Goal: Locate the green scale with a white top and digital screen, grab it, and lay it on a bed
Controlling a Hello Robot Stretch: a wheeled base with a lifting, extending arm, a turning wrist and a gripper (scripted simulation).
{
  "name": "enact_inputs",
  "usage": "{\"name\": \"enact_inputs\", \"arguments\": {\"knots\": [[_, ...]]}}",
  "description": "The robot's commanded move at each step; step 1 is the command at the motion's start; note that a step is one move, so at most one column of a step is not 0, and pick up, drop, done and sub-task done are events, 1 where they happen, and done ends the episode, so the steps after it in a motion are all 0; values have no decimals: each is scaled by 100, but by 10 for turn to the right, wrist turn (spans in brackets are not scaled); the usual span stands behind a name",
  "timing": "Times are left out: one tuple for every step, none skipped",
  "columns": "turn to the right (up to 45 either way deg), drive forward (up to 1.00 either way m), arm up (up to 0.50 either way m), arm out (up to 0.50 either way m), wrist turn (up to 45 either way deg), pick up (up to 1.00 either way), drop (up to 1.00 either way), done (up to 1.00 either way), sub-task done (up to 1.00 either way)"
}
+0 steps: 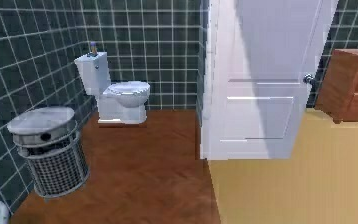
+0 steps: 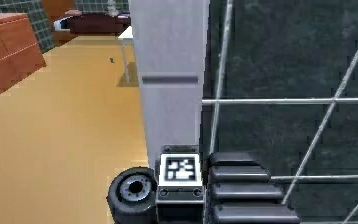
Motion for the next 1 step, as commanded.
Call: {"name": "enact_inputs", "arguments": {"knots": [[270,0,0,0,0,0,0,0,0]]}}
